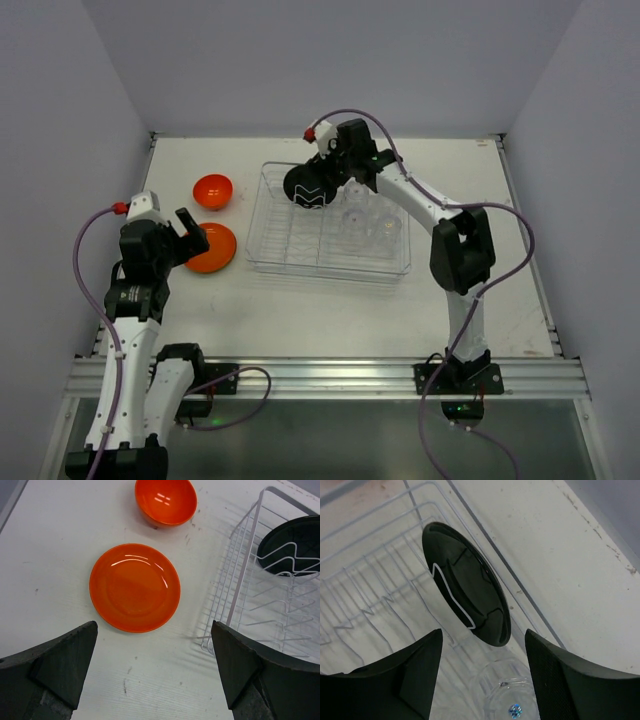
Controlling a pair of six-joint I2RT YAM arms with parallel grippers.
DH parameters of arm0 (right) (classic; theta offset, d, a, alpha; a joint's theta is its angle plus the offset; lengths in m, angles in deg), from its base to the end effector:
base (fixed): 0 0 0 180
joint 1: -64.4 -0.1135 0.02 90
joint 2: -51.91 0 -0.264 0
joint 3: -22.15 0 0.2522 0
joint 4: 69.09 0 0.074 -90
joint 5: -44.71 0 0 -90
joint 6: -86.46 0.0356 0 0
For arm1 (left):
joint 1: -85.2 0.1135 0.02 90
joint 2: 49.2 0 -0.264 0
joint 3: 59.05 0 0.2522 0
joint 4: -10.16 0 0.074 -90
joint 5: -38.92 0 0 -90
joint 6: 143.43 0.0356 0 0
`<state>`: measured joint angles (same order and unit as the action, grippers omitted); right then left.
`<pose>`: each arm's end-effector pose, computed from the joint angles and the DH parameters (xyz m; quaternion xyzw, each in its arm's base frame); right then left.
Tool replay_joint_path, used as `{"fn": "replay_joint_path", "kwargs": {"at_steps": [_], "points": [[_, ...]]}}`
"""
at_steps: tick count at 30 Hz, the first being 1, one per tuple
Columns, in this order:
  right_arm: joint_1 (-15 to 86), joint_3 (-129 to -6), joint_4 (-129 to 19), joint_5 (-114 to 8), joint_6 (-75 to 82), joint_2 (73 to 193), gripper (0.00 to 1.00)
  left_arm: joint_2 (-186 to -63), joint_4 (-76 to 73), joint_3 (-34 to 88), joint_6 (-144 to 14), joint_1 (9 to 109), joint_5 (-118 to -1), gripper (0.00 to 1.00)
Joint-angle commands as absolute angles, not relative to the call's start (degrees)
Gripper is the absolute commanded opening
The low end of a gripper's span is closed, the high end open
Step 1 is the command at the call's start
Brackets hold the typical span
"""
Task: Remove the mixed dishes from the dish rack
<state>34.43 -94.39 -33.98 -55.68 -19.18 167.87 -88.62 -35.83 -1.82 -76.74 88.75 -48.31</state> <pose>0.4105 0.2441 0.2916 -0.3805 0.7962 0.1373 0.4499 0.1523 0.0112 0.3065 -0.2113 0.8314 -0.0677 0.5095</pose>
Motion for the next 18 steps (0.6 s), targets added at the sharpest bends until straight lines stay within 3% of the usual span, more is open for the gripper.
{"fn": "replay_joint_path", "kwargs": {"at_steps": [1,7,18], "points": [[34.4,-100.5,-29.1,-56.4,-30.9,171.6,0.68,-88.2,-33.1,-1.8,-75.6,88.4,-49.8,1.0],[34.4,-105.1,-27.1,-55.4,-37.9,177.6,0.49,-88.0,-33.1,-1.8,-75.5,88.4,-50.2,1.0],[34.4,-103.4,-33.6,-54.9,-44.8,179.3,0.32,-88.2,-33.0,-2.0,-75.3,88.3,-50.8,1.0]]}}
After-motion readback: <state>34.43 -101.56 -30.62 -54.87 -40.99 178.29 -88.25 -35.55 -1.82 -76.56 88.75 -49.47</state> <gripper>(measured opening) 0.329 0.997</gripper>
